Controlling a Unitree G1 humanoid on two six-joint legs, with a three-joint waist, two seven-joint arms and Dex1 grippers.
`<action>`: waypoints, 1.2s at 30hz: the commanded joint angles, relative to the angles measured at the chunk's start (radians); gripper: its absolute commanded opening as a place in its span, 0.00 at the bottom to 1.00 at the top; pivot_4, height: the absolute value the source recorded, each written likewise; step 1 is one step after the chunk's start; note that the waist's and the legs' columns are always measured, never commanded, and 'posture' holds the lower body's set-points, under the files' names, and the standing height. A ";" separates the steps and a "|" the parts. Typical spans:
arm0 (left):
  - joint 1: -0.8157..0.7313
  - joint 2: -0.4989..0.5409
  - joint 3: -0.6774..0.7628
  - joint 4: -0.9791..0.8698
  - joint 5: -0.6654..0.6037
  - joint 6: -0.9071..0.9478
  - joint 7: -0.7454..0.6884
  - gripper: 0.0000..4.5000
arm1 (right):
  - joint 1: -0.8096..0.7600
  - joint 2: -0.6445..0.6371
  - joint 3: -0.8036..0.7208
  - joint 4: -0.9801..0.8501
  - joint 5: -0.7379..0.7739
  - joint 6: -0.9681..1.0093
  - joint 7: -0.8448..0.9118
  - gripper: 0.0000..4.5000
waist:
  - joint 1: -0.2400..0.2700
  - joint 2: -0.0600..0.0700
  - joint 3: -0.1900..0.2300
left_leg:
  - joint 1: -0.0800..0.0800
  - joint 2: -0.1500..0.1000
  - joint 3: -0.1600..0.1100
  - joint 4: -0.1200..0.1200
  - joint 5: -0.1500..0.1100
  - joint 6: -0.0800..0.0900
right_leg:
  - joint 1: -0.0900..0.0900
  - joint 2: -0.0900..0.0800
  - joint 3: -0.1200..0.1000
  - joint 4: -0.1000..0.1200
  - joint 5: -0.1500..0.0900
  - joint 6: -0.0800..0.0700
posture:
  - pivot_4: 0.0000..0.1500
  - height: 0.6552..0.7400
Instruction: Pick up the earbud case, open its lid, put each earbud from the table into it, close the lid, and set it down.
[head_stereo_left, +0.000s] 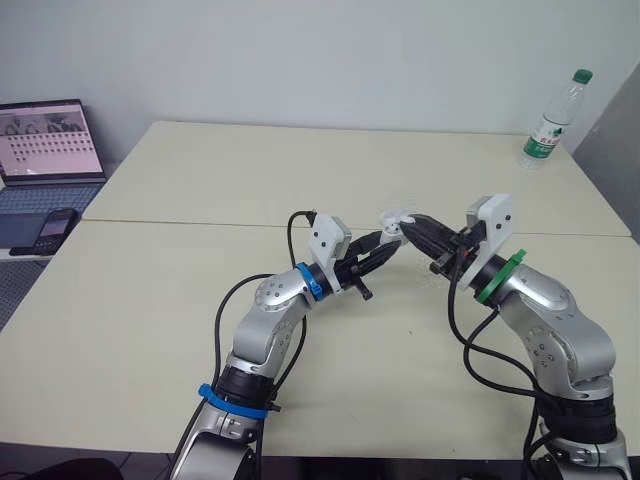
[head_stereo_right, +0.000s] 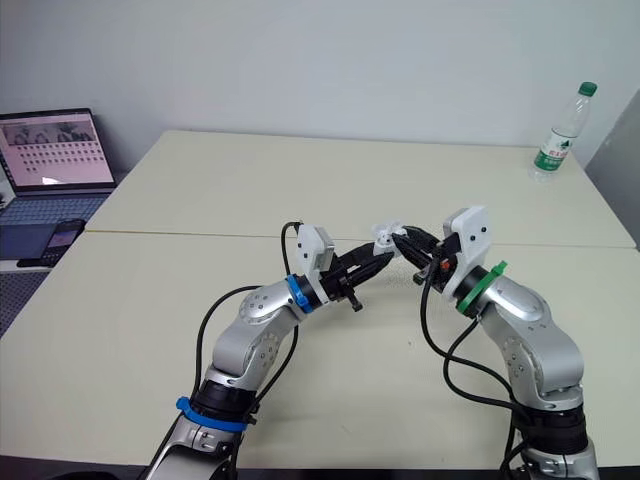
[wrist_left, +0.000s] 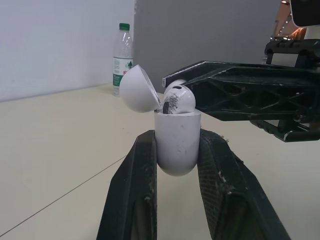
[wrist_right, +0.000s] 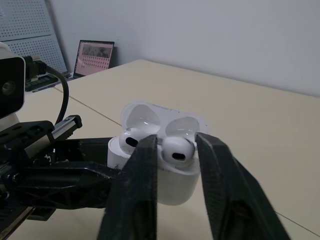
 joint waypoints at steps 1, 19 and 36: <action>-0.015 -0.008 -0.006 -0.050 -0.016 -0.011 -0.005 0.17 | -0.024 -0.002 -0.028 -0.027 0.064 0.004 0.007 0.57 | 0.000 0.000 0.000 | 0.000 0.000 0.000 0.000 0.000 0.000 | 0.000 0.000 0.000 0.000 0.000 0.000 | 1.00 0.95; -0.041 0.122 -0.024 -0.109 -0.292 0.229 -0.363 0.17 | -0.123 -0.324 -0.221 0.267 0.554 0.387 0.281 0.61 | 0.000 0.000 0.000 | 0.000 0.000 0.000 -0.001 0.000 0.000 | 0.000 0.000 0.000 -0.002 0.000 0.000 | 1.00 0.95; -0.023 0.177 -0.074 -0.138 -0.295 0.341 -0.399 0.17 | 0.019 -0.438 -0.231 0.148 0.756 0.465 0.520 0.01 | 0.000 0.000 0.001 | -0.001 0.000 -0.001 -0.001 0.000 0.000 | 0.000 0.000 0.000 -0.002 -0.001 0.001 | 1.00 0.95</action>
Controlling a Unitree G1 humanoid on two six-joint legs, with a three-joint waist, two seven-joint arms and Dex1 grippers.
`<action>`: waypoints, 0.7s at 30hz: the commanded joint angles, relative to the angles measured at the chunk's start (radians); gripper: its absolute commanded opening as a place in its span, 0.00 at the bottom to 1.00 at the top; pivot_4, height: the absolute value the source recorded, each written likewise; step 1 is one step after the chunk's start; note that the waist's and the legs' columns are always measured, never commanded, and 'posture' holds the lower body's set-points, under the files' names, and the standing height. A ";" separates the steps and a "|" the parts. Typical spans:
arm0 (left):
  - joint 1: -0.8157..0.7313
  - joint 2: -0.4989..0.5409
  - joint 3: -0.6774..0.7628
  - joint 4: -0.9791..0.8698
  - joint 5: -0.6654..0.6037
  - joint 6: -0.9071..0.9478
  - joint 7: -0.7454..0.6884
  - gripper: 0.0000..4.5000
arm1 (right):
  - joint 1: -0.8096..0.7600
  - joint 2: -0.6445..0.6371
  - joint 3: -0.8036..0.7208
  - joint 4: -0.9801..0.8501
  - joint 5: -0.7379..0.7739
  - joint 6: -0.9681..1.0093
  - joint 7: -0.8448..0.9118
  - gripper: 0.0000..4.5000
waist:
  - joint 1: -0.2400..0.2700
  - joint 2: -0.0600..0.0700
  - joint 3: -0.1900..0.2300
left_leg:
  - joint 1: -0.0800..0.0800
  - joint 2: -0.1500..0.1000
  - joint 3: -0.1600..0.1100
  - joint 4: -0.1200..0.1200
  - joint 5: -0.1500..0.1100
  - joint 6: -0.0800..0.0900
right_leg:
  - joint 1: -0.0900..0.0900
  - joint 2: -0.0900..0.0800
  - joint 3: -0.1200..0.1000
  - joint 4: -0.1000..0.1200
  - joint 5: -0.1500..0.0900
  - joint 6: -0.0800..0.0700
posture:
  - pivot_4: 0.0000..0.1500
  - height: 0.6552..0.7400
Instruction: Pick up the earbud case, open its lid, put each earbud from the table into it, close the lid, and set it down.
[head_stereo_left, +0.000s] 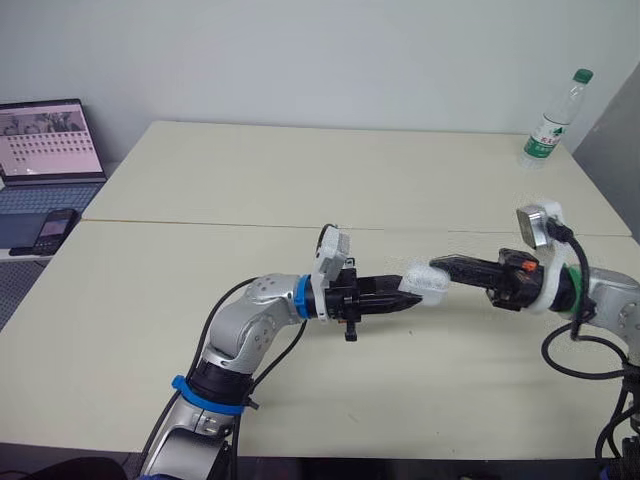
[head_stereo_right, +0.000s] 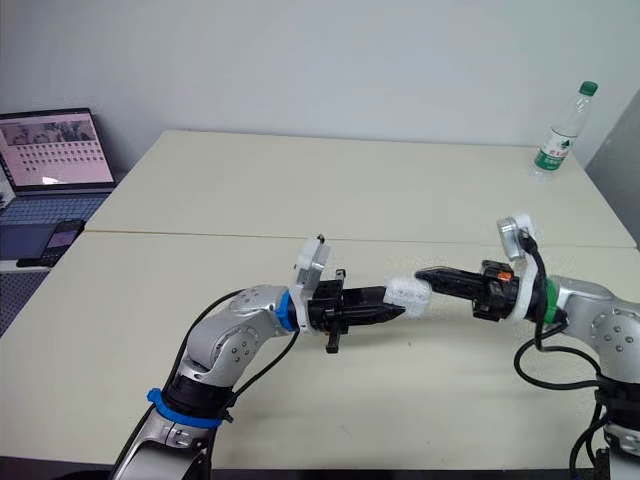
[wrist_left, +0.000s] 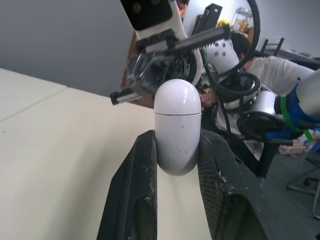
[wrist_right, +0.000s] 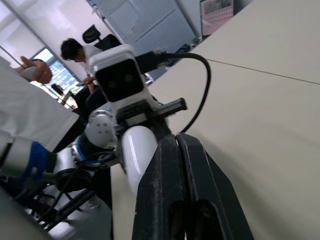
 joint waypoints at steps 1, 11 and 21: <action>0.001 0.005 -0.016 -0.033 0.004 0.010 0.004 0.17 | 0.026 -0.042 -0.047 -0.058 0.084 0.023 0.062 0.01 | 0.000 0.000 0.000 | 0.000 0.000 0.000 0.000 0.000 0.000 | 0.000 0.000 0.000 0.000 0.000 0.000 | 1.00 0.95; -0.071 -0.021 -0.068 0.127 0.210 0.172 0.312 0.17 | 0.112 -0.028 0.009 -0.019 -0.231 -0.195 -0.105 0.01 | 0.000 0.000 0.000 | 0.000 0.000 0.000 0.001 0.000 0.000 | 0.000 0.000 0.000 0.000 -0.002 0.004 | 1.00 0.95; -0.203 -0.082 0.028 0.306 0.135 0.491 0.369 0.24 | 0.179 0.049 0.046 0.005 -0.490 -0.453 -0.196 0.00 | 0.001 0.000 0.000 | 0.000 0.000 0.000 0.000 0.000 0.000 | 0.000 0.000 0.000 0.000 -0.003 0.005 | 1.00 0.95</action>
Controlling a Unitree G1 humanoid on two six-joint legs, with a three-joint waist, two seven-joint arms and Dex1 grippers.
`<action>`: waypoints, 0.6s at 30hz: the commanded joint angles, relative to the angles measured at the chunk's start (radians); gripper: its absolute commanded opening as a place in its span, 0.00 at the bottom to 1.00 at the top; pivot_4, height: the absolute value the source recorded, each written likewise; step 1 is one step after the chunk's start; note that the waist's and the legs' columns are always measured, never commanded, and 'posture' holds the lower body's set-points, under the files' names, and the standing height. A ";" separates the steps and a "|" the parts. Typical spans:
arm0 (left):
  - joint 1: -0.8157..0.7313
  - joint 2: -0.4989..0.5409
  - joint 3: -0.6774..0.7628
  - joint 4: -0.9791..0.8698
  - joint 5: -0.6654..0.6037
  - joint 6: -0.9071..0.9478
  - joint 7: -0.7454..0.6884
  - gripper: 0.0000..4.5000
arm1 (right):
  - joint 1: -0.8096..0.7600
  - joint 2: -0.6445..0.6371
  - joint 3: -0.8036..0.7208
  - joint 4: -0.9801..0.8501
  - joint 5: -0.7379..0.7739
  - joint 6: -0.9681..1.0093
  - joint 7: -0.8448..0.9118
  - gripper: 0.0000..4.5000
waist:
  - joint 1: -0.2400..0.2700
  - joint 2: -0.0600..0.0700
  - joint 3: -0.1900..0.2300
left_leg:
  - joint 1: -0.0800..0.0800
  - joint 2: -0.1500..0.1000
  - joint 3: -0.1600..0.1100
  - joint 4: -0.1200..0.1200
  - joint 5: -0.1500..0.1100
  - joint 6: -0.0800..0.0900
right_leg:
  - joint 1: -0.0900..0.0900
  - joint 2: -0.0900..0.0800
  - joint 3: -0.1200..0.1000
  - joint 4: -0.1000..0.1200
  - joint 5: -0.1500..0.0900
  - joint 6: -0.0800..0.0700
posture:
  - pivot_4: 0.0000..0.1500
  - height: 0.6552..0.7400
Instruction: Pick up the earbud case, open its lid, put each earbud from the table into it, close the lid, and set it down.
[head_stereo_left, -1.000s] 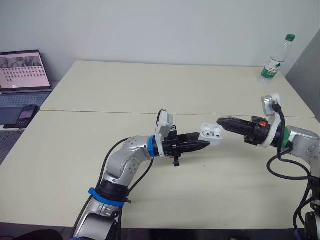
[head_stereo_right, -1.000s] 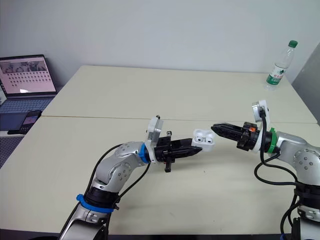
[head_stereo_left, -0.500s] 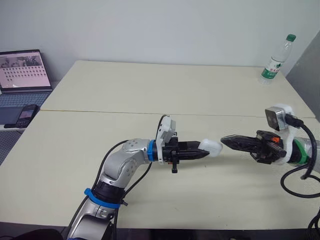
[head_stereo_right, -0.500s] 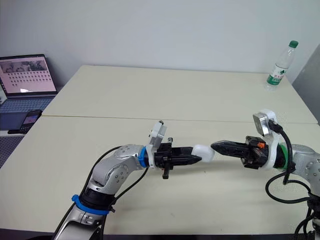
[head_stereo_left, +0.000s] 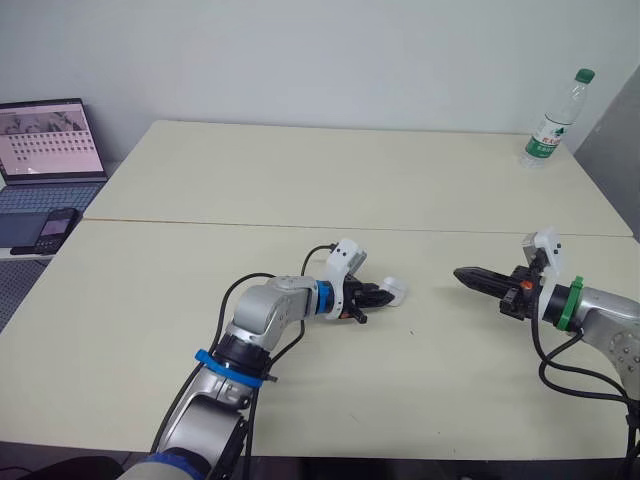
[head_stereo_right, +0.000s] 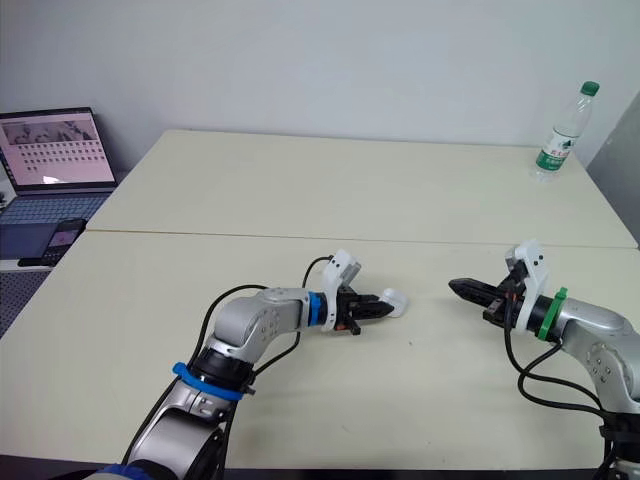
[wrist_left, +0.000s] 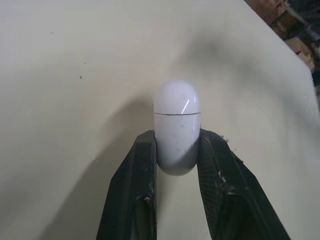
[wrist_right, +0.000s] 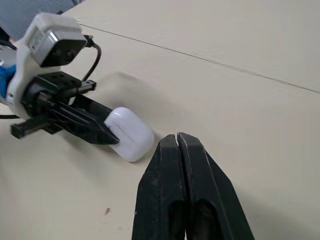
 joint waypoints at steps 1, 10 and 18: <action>-0.024 0.015 -0.007 0.007 -0.010 0.044 -0.028 0.33 | 0.025 0.009 -0.027 -0.045 -0.022 -0.051 -0.010 0.00 | 0.000 0.000 0.000 | 0.000 0.000 0.000 0.000 0.000 0.000 | 0.000 0.000 0.000 0.000 0.000 0.000 | 1.00 0.95; 0.009 0.104 -0.030 -0.081 0.073 -0.192 -0.089 0.96 | 0.144 0.027 -0.026 -0.128 -0.060 -0.194 0.049 0.00 | 0.000 0.000 0.000 | 0.001 0.000 0.000 0.000 0.000 0.000 | 0.000 0.000 0.001 0.001 0.001 -0.001 | 1.00 0.95; 0.203 0.274 0.091 -0.329 -0.002 -0.290 -0.189 1.00 | 0.276 -0.018 -0.092 -0.062 -0.081 -0.304 0.177 0.14 | 0.000 0.000 0.000 | 0.001 0.000 0.002 -0.001 0.000 0.000 | 0.000 -0.002 0.001 0.000 0.003 -0.005 | 1.00 0.95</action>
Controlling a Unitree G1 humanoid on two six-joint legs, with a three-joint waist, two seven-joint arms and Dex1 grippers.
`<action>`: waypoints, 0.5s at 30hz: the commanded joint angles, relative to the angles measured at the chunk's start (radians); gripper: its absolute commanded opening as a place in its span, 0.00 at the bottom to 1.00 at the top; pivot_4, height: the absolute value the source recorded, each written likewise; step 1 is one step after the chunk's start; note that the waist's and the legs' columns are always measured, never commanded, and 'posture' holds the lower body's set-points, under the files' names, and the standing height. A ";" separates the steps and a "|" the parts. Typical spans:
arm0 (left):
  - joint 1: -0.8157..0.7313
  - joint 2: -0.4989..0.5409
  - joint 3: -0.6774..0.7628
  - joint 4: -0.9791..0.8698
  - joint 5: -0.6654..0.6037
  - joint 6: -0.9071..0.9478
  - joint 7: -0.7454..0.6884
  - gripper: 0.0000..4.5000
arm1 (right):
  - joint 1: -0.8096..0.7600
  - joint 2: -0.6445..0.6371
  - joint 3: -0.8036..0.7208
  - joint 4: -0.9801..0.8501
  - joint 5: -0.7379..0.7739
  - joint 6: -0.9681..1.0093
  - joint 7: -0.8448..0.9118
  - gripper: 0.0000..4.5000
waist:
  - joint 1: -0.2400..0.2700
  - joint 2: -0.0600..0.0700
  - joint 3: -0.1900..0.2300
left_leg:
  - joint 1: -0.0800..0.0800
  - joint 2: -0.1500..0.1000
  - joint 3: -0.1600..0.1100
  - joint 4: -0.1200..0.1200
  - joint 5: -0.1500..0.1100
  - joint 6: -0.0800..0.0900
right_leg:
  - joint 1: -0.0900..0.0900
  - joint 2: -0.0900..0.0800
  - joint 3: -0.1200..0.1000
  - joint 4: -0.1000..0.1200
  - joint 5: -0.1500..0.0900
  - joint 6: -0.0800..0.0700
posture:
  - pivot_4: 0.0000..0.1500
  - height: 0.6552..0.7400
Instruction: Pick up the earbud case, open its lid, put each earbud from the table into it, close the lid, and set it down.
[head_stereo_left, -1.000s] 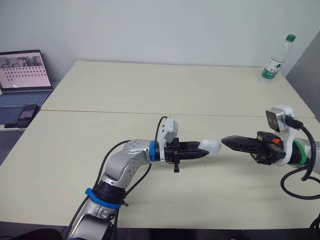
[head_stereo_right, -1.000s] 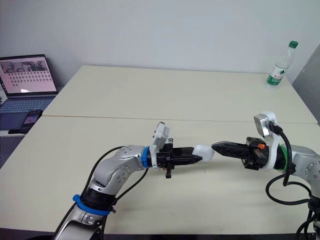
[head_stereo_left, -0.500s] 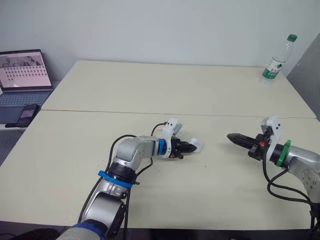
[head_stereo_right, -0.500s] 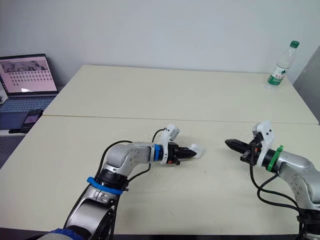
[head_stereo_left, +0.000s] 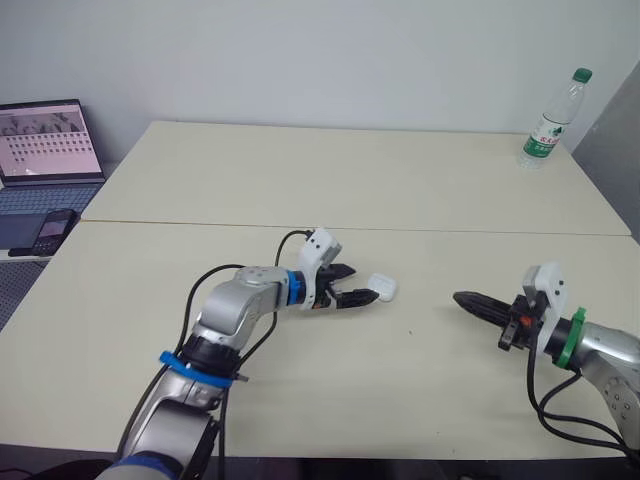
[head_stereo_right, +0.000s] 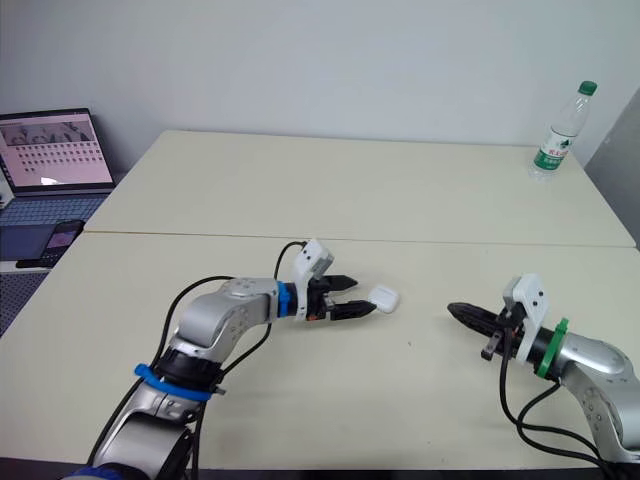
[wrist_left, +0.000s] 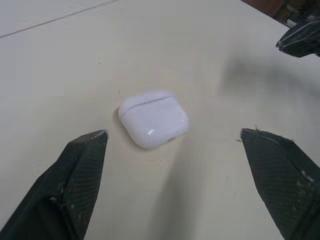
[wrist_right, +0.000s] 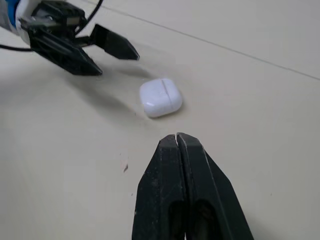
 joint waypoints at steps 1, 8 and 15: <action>0.079 0.057 0.076 -0.125 -0.038 -0.057 -0.038 1.00 | 0.033 -0.024 -0.072 0.036 -0.001 -0.058 0.053 0.20 | 0.000 0.000 0.000 | 0.000 0.000 0.000 0.000 0.000 0.000 | 0.000 0.000 0.000 0.000 0.000 0.000 | 1.00 0.95; 0.330 0.186 0.103 -0.217 0.034 -0.288 -0.102 1.00 | 0.095 -0.033 -0.084 0.159 -0.090 -0.195 0.117 0.77 | 0.001 0.000 0.000 | 0.001 0.001 0.000 0.000 0.000 0.000 | 0.001 -0.001 0.001 0.000 -0.001 -0.002 | 1.00 0.95; 0.449 0.202 0.075 -0.182 0.143 -0.486 -0.092 1.00 | 0.096 -0.034 -0.055 0.241 -0.162 -0.293 0.139 0.99 | 0.002 0.000 0.000 | 0.002 0.001 0.001 0.000 0.000 0.000 | 0.001 -0.005 0.001 0.000 -0.002 -0.001 | 1.00 0.95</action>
